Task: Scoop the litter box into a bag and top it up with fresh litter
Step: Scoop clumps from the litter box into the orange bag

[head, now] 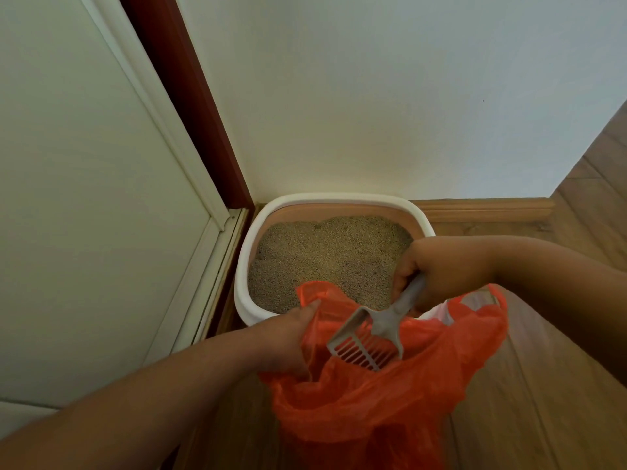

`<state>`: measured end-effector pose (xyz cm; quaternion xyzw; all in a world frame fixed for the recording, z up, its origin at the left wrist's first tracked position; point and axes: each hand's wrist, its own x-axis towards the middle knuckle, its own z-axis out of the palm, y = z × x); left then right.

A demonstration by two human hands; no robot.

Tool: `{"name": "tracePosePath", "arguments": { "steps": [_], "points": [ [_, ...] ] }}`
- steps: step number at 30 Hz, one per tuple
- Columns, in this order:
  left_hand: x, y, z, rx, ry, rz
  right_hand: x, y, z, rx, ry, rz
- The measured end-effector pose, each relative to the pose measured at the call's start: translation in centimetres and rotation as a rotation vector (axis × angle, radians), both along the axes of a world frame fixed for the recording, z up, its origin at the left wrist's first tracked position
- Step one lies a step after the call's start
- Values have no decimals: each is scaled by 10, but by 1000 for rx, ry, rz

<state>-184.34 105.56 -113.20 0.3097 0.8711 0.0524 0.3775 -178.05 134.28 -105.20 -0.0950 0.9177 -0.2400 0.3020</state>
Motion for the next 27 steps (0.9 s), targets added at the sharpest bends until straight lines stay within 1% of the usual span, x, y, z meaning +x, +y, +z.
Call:
{"name": "tracePosePath", "arguments": {
  "steps": [3,5,10,14,16,18,21,24,27],
  "points": [
    [-3,0,-1,14,9,24,-2,4,6,-6,7,-15],
    [-5,-1,-2,26,25,25,-3,10,10,-22,-9,-62],
    [-10,-5,-8,100,106,30,-5,33,19,-164,2,-215],
    [-14,-9,-12,54,132,-3,-5,53,8,-344,43,-476],
    [-14,-10,-13,58,125,-18,-7,57,-1,-376,99,-630],
    [-14,-11,-16,78,105,-23,-9,57,-12,-308,160,-727],
    [-13,-9,-18,60,97,-57,-13,56,-26,-189,213,-786],
    [-12,-7,-21,-1,40,-95,-15,55,-38,-78,231,-769],
    [-9,-10,-23,-27,-9,-118,-17,51,-45,53,207,-688]
  ]
}}
